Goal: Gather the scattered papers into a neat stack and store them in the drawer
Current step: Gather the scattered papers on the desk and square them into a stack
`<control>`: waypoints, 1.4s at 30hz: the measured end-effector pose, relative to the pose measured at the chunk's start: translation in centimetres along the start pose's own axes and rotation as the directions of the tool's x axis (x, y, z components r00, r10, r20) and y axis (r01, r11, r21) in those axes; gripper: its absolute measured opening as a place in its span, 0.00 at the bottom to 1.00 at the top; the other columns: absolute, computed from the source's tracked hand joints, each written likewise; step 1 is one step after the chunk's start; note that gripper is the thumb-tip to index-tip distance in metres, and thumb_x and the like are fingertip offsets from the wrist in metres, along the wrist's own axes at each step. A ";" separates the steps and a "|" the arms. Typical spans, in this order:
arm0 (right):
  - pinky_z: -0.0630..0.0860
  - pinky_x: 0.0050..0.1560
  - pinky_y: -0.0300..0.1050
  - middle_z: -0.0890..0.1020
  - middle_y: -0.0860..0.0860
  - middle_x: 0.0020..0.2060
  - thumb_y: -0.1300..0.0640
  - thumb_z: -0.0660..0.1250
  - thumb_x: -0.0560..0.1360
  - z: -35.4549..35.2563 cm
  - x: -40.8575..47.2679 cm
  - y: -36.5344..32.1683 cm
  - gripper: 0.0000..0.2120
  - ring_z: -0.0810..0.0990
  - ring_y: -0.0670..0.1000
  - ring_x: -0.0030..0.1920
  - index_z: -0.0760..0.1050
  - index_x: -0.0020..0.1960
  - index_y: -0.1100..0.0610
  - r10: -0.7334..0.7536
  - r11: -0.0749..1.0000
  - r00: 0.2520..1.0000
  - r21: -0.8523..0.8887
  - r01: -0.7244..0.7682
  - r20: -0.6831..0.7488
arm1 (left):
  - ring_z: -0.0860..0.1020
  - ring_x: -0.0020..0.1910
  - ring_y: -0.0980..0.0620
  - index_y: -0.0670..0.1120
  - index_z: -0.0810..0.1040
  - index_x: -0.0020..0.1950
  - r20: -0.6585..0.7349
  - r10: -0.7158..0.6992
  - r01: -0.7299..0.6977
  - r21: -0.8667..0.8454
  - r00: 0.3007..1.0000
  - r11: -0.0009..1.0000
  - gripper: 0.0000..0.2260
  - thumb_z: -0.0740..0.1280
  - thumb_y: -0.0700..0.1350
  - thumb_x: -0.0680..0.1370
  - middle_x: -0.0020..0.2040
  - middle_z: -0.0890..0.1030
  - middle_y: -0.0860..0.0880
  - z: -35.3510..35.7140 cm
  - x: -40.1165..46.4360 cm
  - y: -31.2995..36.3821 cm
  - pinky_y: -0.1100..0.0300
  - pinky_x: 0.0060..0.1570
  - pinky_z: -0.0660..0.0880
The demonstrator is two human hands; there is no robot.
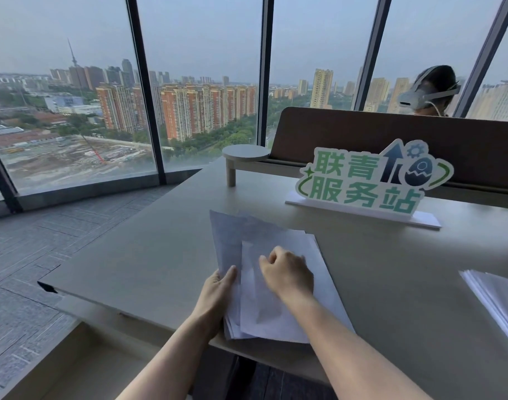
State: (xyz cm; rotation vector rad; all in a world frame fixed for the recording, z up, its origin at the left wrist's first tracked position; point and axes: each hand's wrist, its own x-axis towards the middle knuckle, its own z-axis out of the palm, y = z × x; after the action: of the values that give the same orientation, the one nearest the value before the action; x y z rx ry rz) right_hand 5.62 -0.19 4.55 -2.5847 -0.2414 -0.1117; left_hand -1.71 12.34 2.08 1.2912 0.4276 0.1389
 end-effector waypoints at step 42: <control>0.77 0.53 0.48 0.84 0.54 0.49 0.57 0.66 0.72 -9.5 -3.4 11.8 0.13 0.83 0.54 0.51 0.77 0.55 0.59 0.046 0.483 0.959 0.847 0.223 -0.279 | 0.81 0.38 0.59 0.47 0.81 0.46 -0.034 0.407 -0.403 0.083 0.913 0.911 0.07 0.75 0.42 0.71 0.38 0.85 0.55 6.9 -2.0 1.1 0.60 0.39 0.77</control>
State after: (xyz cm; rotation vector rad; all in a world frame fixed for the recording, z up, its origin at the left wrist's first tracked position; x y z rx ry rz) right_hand 4.24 -15.59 6.18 -1.4776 -0.2459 -0.2901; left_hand -0.77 5.73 5.09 1.4408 0.2022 0.5111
